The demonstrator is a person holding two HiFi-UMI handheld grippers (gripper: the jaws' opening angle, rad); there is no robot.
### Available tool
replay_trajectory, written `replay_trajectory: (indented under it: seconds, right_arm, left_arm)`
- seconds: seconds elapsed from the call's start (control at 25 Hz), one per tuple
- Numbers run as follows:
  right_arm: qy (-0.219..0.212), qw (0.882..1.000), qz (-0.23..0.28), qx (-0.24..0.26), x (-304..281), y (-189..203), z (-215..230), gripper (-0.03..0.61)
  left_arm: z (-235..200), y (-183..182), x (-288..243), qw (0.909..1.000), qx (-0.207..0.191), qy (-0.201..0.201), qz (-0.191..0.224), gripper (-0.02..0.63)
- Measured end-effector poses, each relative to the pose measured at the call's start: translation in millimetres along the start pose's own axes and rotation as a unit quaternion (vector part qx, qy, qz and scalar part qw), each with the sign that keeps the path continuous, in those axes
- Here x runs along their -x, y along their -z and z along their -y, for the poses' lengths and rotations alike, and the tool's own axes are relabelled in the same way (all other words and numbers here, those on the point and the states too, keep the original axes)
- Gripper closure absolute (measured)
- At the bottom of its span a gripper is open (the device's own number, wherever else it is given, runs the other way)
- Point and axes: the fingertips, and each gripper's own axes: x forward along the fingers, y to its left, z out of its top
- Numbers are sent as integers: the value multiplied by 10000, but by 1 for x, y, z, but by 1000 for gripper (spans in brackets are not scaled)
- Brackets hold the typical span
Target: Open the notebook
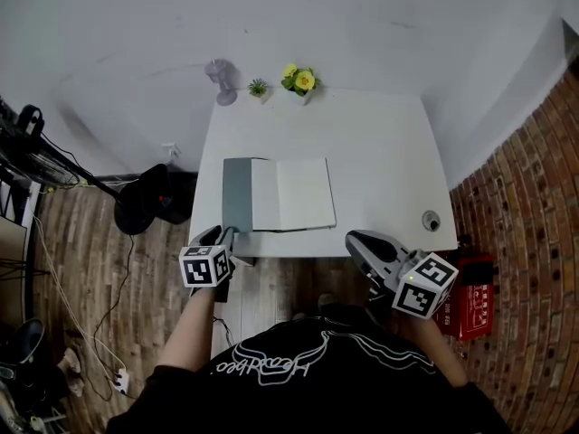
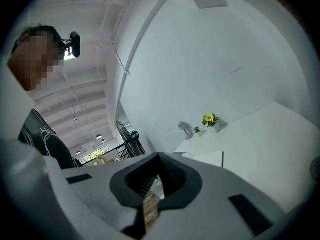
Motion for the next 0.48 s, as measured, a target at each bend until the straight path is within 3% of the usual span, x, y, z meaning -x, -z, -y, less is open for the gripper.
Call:
replay_trajectory:
  seconds: [0.16,0.32,0.48]
  right_arm:
    - [-12,10000,-42,0,2,2,-1,575]
    - [-25,9999,-85,95,4,6,-6,575]
    - [-99,9994,-76,329,7,4,-15,575]
  left_arm:
    - [1,7,-3,9999,75,65,-42,424]
    - [9,14,3,9999,-99,120,-24,335]
    - [30,4,23,9991,-101,352,199,308]
